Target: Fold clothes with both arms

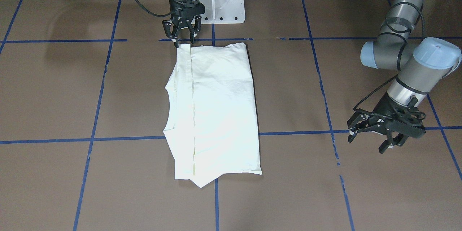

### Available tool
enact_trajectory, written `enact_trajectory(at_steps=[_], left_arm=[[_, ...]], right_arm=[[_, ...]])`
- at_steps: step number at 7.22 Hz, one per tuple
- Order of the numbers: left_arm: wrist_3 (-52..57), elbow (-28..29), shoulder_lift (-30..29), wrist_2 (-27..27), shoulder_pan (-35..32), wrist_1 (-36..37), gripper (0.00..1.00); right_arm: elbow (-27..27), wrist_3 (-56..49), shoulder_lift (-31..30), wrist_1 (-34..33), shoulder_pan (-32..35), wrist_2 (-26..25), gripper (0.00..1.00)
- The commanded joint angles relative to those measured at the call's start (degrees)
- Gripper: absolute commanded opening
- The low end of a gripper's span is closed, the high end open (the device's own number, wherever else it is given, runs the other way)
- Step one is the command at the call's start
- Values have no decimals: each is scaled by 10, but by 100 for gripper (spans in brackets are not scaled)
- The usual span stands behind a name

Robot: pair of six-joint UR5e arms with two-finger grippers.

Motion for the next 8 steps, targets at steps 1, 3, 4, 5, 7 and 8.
enact_trajectory(at_steps=[1,3,4,5,7,8], left_arm=[[0,0,0,0,0,0,100],[0,1,0,0,0,0,100],[0,1,0,0,0,-1,100],[0,3,1,1,0,-1,100],[0,3,0,1,0,-1,100],[-1,3,0,1,1,-1,100]], right_arm=[[5,0,2,1,4,0,22],[7,0,2,1,8,-1,22],[9,1,2,1,9,-1,23],[9,5,1,1,8,-1,22],[10,10,5,1,10,-1,0],[15,29,6,2,17,0,0]])
